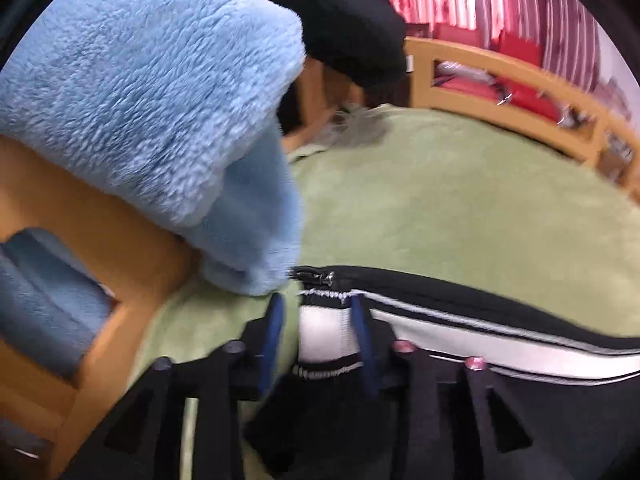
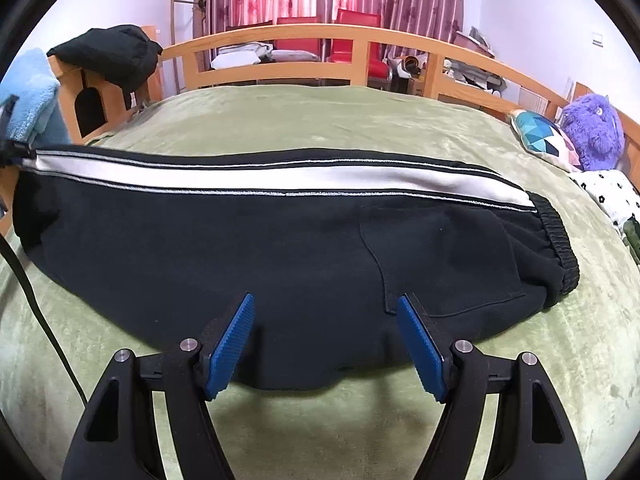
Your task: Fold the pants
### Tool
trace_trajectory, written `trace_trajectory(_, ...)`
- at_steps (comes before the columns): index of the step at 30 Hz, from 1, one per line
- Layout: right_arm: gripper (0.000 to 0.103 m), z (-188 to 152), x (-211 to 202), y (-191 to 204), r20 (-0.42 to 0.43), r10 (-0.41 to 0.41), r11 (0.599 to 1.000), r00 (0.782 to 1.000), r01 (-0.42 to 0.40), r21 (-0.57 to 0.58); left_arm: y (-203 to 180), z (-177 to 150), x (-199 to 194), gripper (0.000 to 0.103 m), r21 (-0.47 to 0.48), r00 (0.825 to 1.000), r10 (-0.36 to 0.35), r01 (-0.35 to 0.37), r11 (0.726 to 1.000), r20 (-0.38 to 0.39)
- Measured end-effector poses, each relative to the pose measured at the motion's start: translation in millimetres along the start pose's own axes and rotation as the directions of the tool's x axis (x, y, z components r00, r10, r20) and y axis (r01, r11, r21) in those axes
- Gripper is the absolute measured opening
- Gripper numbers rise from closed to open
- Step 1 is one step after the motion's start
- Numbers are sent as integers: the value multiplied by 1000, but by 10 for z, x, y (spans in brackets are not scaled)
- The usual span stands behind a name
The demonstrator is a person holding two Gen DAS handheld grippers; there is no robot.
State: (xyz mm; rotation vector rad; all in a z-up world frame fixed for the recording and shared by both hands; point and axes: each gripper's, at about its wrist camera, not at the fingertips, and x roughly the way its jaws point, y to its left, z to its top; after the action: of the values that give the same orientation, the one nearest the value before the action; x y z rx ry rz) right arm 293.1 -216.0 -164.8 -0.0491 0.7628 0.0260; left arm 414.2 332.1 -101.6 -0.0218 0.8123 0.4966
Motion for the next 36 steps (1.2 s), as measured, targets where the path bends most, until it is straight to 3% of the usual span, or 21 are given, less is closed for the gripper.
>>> trace_trajectory(2,73,-12,-43,37,2,1,1000,1000,-1,-16,-16,-101,-65,74,37,991,125,-127,991,54)
trace_trajectory(4,73,-34,-91,65,12,-8,999,1000,8,-41,48,-172,-170,83,22,976,187,-191,981,111)
trace_trajectory(11,73,-115,-149,94,-11,10,1000,1000,-11,-19,280,-582,-256,83,12,996,75,-75,997,43)
trace_trajectory(14,73,-174,-187,106,-12,7,1000,1000,-7,-6,377,-845,-114,82,-55,998,-65,64,996,-13)
trace_trajectory(18,73,-272,-223,77,-35,-5,1000,999,5,15,354,-1047,114,71,-134,983,-181,175,975,-35)
trace_trajectory(21,73,-346,-265,41,-59,-32,999,998,34,23,271,-1059,312,62,-157,985,-167,158,975,-46)
trace_trajectory(23,73,-391,-314,1,-72,-54,998,996,56,27,218,-1051,460,22,-150,987,-145,133,980,-74)
trace_trajectory(24,73,-413,-342,-20,-76,-66,997,995,68,25,239,-1027,464,16,-166,982,-173,158,973,-75)
trace_trajectory(28,73,-490,-430,-104,-94,-120,993,988,121,8,519,-893,107,12,-256,958,-285,272,928,-17)
trace_trajectory(31,73,-530,-462,-150,-106,-112,993,988,115,24,729,-794,-198,12,-285,940,-342,326,901,-9)
trace_trajectory(34,73,-547,-487,-136,-106,-104,994,989,108,30,790,-782,-317,12,-262,941,-337,315,912,-41)
trace_trajectory(36,73,-557,-507,-115,-100,-98,994,990,102,28,744,-854,-204,17,-242,952,-297,271,932,-79)
